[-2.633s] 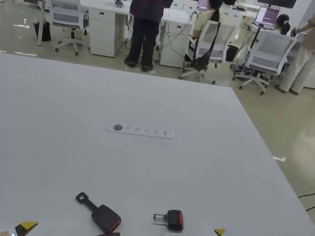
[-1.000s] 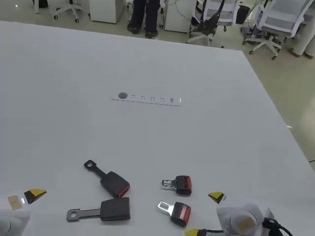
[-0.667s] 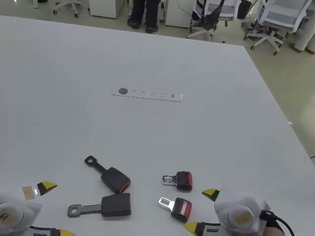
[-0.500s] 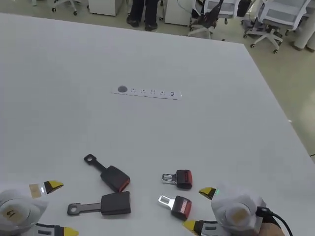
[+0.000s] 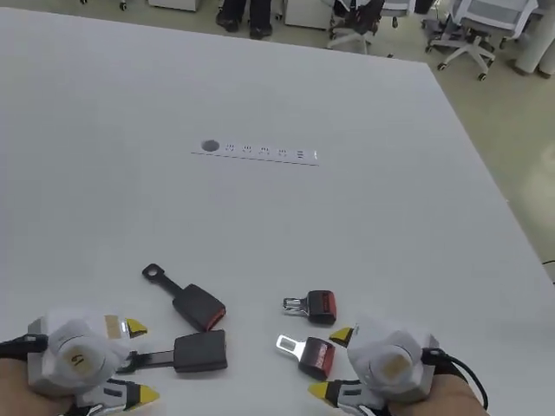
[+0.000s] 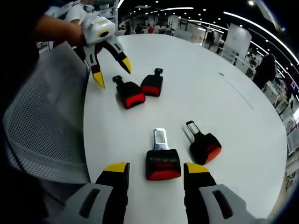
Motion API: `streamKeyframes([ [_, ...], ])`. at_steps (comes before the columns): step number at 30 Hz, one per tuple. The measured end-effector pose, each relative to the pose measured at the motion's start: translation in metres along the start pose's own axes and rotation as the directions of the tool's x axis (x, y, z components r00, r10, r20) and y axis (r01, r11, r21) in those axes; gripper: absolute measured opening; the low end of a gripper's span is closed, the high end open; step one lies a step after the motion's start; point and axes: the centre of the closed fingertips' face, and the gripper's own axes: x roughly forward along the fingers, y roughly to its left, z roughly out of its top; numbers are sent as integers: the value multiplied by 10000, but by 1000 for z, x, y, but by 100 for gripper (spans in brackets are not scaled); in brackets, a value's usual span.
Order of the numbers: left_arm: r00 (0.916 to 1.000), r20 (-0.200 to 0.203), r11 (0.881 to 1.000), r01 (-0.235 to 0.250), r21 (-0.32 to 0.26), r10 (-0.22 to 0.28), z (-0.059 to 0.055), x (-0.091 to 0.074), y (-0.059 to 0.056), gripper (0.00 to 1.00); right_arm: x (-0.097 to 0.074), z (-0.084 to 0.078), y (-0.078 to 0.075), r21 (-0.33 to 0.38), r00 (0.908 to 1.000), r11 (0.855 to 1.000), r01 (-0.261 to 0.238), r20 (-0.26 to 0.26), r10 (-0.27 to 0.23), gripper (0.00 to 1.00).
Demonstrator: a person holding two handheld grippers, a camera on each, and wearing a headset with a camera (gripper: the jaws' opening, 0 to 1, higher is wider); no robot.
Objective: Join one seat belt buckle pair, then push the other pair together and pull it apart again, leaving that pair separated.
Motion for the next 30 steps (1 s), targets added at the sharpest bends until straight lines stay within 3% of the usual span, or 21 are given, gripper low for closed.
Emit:
streamKeyframes([
  [3,10000,-11,9999,79,-153,-79,8,4,2,52,4,1,-2,-114,9999,9999,-93,-46,93,39],
  [8,9997,45,9997,258,-17,-258,17,11,5,49,9,2,-6,-27,9998,9999,-163,-129,162,38],
  [18,9945,-220,9919,1042,728,-1029,29,27,-10,47,17,-2,-7,-283,9982,9984,-490,-372,480,31],
  [27,9938,-138,9855,1115,1280,-1107,37,41,-8,49,22,-7,-7,-725,9943,9936,-871,-686,822,32],
  [30,9913,-385,9771,1303,1680,-1256,35,45,-10,46,24,-10,-5,-873,9911,9900,-1104,-846,1031,33],
])
